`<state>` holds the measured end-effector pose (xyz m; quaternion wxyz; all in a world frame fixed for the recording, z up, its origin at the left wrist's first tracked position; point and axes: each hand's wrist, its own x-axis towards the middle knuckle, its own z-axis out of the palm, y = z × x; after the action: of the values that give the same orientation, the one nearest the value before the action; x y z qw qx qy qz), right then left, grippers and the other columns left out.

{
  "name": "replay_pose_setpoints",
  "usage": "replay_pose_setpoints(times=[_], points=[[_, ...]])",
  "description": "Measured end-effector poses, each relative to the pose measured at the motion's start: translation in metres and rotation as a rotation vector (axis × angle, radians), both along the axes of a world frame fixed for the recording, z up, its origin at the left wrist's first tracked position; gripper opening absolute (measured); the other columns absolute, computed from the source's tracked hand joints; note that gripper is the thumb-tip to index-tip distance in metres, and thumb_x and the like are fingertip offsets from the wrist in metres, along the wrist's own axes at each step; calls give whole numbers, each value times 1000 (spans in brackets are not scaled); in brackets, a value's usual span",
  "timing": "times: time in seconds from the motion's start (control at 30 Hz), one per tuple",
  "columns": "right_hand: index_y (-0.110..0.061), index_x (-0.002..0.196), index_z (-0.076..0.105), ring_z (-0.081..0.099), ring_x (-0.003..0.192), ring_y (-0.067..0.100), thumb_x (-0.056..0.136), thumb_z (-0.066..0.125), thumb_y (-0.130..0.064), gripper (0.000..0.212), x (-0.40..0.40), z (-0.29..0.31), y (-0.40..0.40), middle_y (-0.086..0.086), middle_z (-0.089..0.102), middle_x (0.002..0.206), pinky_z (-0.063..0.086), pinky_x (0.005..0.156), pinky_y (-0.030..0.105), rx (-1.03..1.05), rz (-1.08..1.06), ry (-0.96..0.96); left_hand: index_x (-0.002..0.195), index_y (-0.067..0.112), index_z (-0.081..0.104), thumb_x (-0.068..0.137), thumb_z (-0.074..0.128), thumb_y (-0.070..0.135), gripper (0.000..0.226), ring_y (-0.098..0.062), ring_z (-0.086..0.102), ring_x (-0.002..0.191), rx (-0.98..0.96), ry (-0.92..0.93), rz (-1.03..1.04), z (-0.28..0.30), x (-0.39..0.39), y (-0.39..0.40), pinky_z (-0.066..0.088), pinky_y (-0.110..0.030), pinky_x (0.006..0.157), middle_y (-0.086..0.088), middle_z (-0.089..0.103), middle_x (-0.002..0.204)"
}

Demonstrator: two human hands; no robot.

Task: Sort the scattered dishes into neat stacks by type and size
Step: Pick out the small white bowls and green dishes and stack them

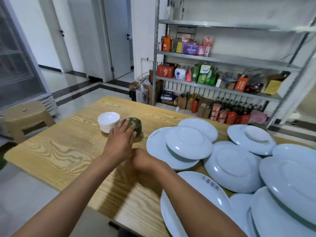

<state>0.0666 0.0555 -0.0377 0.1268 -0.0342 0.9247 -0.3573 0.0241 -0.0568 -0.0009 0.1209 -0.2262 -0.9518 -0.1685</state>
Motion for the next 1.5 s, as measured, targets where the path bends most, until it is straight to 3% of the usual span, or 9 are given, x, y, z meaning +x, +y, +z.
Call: replay_pose_setpoints(times=[0.23,0.47,0.6,0.77,0.87,1.07,1.27,1.33,1.5], points=[[-16,132,57,51,120,14,95,43,-4,42,34,56,68,2,56,137,39,95,24,-289,-186,213,147,21,33,102,27,34,47,-18,6,146,105,151,-192,56,45,51,12,-45,117,-1,20,157],[-21,133,56,49,127,15,93,50,-14,41,76,70,189,-1,52,141,40,105,31,-164,-484,332,148,24,28,102,24,39,49,-13,4,146,134,114,-362,62,78,135,12,-39,118,3,16,158],[-16,130,57,56,113,13,92,52,-11,39,111,67,254,-1,56,136,40,91,20,-115,-690,402,145,20,36,98,18,46,56,-20,14,145,132,77,-511,51,89,191,19,-44,115,-3,27,155],[-15,125,59,55,115,18,92,53,-13,34,128,65,320,0,60,129,43,92,23,11,-839,457,145,22,35,94,20,48,59,-20,16,145,86,18,-616,34,100,250,20,-43,115,-2,28,155],[-14,122,61,55,96,14,90,53,-12,32,128,69,357,-1,62,121,41,75,22,30,-921,469,144,24,35,100,26,44,49,-17,12,145,61,-31,-630,25,94,279,19,-43,115,1,26,155],[-9,105,64,59,102,26,91,51,-12,20,96,72,424,7,66,110,46,81,33,95,-1072,458,145,21,33,100,32,39,48,-19,14,145,12,-57,-636,14,64,323,19,-45,115,-1,25,155],[-14,66,50,45,56,21,85,60,-29,26,47,68,470,4,47,62,38,57,30,110,-1122,280,144,21,34,100,32,38,48,-19,16,144,-17,-42,-652,6,35,361,19,-44,114,-2,26,155],[-16,71,50,49,63,19,84,64,-42,32,34,69,482,2,50,67,38,58,30,77,-1096,188,143,21,35,100,32,39,47,-20,17,144,-20,-24,-653,2,30,368,20,-44,114,-2,28,154],[-11,122,55,55,88,22,74,70,-59,69,14,69,505,6,58,111,44,72,31,133,-1064,-61,142,21,37,100,32,40,47,-19,20,142,26,-31,-674,-8,28,376,22,-45,113,0,30,153]])
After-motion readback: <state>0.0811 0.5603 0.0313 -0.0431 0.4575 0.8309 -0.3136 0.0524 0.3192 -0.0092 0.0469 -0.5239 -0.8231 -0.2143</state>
